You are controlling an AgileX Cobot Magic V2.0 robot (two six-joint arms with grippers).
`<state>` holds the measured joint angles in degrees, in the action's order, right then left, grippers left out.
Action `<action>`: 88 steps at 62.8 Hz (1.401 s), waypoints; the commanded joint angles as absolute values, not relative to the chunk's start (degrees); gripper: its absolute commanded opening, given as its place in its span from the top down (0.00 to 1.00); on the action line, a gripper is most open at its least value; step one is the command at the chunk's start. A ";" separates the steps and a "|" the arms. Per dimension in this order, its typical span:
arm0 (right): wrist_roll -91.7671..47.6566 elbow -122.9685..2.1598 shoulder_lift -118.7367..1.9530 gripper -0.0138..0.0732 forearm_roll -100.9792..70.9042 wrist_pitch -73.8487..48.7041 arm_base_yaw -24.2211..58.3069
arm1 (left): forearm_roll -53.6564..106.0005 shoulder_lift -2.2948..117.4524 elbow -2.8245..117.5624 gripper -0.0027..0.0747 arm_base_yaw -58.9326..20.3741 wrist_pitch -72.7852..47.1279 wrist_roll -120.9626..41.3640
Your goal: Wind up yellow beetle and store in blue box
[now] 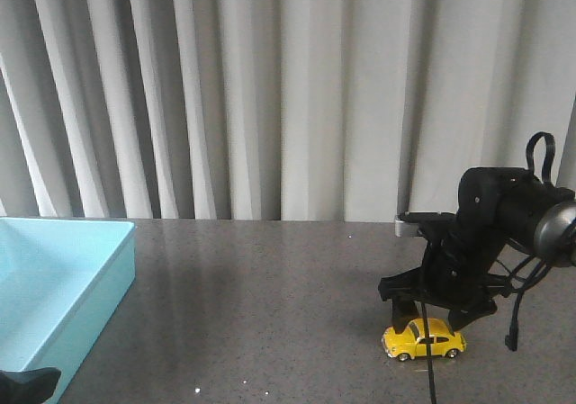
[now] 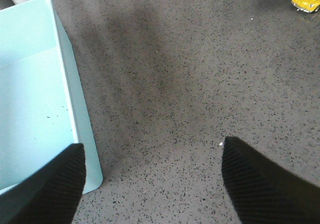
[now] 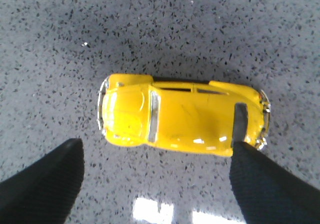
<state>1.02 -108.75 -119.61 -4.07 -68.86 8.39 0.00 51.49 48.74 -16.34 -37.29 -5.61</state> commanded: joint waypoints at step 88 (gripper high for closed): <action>0.54 -112.97 -123.89 0.18 -10.98 -70.13 3.63 | -1.22 51.32 50.75 0.27 -16.85 -34.58 -5.62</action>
<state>0.85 -111.80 -125.88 -11.78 -70.65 3.73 -1.29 51.49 48.74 -16.34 -37.76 -5.62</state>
